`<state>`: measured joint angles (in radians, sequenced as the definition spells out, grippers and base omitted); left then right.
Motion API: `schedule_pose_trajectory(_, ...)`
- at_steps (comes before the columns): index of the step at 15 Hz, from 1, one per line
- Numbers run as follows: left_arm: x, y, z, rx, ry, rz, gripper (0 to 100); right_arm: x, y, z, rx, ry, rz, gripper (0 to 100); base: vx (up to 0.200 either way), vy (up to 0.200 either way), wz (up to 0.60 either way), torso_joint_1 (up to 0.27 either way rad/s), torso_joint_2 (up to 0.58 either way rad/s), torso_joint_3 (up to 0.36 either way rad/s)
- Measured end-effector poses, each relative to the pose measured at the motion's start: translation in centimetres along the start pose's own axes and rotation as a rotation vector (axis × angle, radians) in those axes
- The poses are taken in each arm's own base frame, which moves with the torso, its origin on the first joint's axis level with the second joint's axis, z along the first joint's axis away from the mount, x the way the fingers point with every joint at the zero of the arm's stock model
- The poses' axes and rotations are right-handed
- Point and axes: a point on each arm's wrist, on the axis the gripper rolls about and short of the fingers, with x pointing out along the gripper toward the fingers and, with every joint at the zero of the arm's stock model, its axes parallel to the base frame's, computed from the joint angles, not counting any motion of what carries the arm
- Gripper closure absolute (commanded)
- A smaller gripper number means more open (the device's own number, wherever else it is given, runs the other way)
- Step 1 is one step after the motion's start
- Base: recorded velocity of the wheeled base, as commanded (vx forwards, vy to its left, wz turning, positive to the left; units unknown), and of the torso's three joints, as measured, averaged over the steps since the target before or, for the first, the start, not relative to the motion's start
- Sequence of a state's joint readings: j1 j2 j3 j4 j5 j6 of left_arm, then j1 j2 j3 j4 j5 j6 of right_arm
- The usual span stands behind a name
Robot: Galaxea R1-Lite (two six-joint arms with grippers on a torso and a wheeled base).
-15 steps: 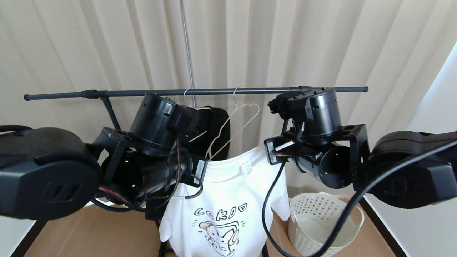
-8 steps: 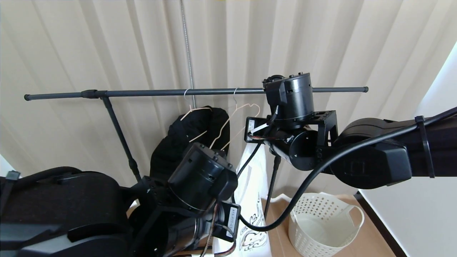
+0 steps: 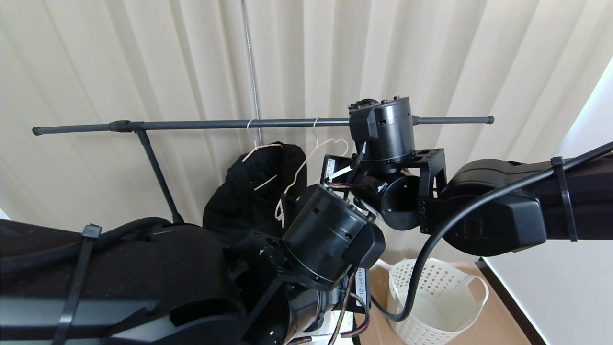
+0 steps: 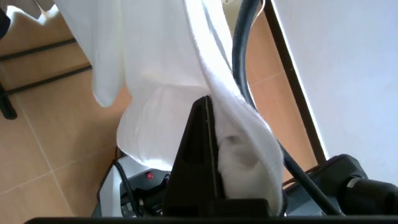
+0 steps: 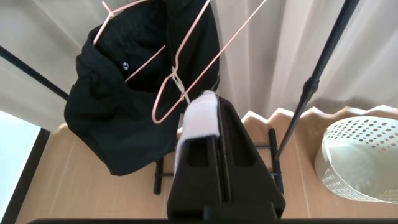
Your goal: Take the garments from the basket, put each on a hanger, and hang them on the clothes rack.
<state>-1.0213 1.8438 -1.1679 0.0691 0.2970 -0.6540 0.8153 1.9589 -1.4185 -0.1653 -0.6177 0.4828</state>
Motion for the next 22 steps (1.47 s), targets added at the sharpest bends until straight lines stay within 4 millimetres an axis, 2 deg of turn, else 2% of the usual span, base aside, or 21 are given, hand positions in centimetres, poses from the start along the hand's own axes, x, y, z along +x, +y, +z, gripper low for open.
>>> schedule_pose_trajectory(3, 0.0, 1.4, 0.5, -0.017, -0.015, 0.050, 100, 0.1, -0.4, 0.2, -0.007, 0.002, -0.015, 100, 0.000, 0.000, 0.00, 0.000, 0.00, 0.000)
schedule_pose_trajectory(6, -0.6, 3.7, 1.3, -0.001, -0.040, 0.106, 100, -0.2, -1.8, 0.7, -0.073, -0.002, -0.043, 100, 0.000, 0.000, 0.00, 0.000, 0.00, 0.000)
schedule_pose_trajectory(10, -0.8, 6.0, 3.1, 0.021, -0.114, 0.218, 100, -1.8, -4.1, 0.9, -0.224, 0.014, -0.073, 100, 0.000, 0.000, 0.00, 0.000, 0.00, 0.000)
schedule_pose_trajectory(13, 0.4, 6.3, 4.2, 0.021, -0.161, 0.222, 100, -3.2, -5.5, 0.4, -0.306, 0.039, -0.084, 100, 0.000, 0.000, 0.00, 0.000, 0.00, 0.000)
schedule_pose_trajectory(16, 2.1, 7.0, 5.2, 0.071, -0.194, 0.251, 100, -4.0, -6.0, 0.5, -0.323, 0.038, -0.085, 100, 0.000, 0.000, 0.00, 0.000, 0.00, 0.000)
schedule_pose_trajectory(21, 4.6, 7.2, 6.9, 0.100, -0.214, 0.272, 100, -4.4, -6.4, 0.6, -0.347, 0.021, -0.138, 100, 0.000, 0.000, 0.00, 0.000, 0.00, 0.000)
schedule_pose_trajectory(22, 5.1, 7.1, 7.1, 0.117, -0.214, 0.275, 0, -4.3, -6.6, 0.7, -0.351, 0.021, -0.143, 100, 0.000, 0.000, 0.00, 0.000, 0.00, 0.000)
